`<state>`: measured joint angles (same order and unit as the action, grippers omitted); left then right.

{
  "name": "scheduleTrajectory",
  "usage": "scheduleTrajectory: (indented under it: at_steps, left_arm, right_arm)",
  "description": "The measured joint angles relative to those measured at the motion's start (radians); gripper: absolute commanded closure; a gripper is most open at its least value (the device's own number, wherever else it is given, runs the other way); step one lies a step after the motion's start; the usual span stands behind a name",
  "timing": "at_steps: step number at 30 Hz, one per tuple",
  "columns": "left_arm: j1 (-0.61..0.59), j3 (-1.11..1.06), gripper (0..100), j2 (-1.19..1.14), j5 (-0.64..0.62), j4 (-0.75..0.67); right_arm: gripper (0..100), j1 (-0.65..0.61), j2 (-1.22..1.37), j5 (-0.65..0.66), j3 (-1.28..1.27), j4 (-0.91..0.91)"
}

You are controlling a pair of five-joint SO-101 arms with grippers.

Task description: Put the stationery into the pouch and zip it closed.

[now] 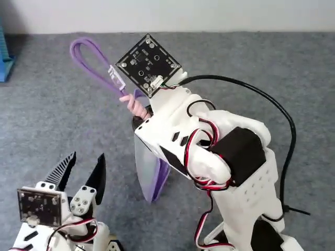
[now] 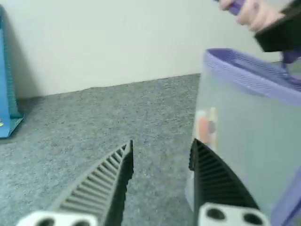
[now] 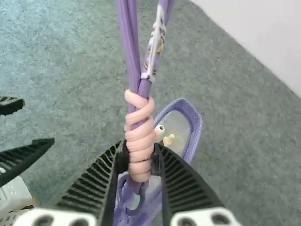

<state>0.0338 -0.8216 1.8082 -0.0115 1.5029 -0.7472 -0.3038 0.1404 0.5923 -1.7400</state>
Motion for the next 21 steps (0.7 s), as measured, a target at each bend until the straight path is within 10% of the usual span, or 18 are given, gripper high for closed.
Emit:
scheduleTrajectory:
  at_steps: [21]
  left_arm:
    - [0.196,0.373,74,-0.267,-0.037,0.115]
  right_arm:
    - [99.1,-0.054,0.089,0.000,0.000,0.087]
